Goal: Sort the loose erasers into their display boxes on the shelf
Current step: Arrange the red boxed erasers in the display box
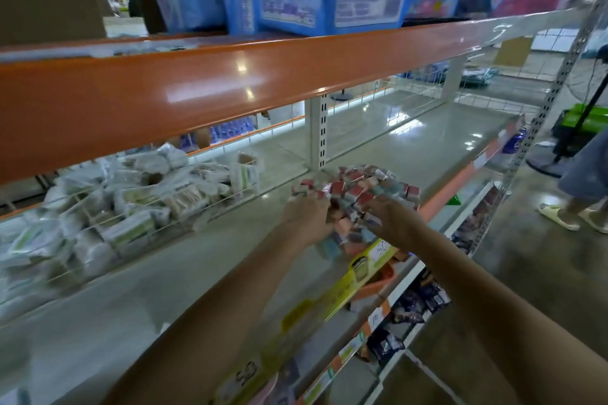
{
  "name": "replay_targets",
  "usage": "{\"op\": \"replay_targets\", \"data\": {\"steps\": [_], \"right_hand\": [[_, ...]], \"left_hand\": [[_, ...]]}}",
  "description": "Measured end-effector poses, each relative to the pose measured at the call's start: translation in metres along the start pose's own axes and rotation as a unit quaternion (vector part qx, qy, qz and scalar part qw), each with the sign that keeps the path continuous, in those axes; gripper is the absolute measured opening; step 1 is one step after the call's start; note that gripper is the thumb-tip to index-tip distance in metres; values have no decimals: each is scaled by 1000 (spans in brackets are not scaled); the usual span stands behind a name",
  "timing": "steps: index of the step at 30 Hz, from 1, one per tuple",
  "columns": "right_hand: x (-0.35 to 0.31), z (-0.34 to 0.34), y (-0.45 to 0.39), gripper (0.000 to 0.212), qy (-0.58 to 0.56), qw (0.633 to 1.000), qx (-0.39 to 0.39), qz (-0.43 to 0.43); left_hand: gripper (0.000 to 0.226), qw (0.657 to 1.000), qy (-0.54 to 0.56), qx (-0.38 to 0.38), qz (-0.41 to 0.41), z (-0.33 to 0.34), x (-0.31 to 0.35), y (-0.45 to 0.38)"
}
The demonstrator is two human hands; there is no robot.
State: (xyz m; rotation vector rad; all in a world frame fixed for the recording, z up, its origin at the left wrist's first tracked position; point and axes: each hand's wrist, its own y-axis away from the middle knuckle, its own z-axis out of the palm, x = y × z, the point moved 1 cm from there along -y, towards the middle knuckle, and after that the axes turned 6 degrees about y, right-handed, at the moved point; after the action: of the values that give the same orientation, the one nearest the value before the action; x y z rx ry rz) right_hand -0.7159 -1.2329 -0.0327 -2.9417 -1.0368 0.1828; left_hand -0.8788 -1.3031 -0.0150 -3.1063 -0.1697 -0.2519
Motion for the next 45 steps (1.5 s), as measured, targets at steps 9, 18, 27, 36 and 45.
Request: {"op": "replay_targets", "data": {"steps": [9, 18, 27, 36, 45], "right_hand": [[44, 7, -52, 57, 34, 998, 16, -41], [55, 28, -73, 63, 20, 997, 50, -47], [64, 38, -70, 30, -160, 973, 156, -53], [6, 31, -45, 8, -403, 911, 63, -57], [-79, 35, -8, 7, -618, 783, -53, -52]], "left_hand": [[49, 997, -13, 59, -50, 18, -12, -69], [43, 996, -49, 77, -20, 39, -24, -99], [48, 983, 84, 154, -44, 37, -26, -83], [32, 896, 382, 206, -96, 16, -34, -5], [30, 845, 436, 272, -148, 6, -61, 116]]}}
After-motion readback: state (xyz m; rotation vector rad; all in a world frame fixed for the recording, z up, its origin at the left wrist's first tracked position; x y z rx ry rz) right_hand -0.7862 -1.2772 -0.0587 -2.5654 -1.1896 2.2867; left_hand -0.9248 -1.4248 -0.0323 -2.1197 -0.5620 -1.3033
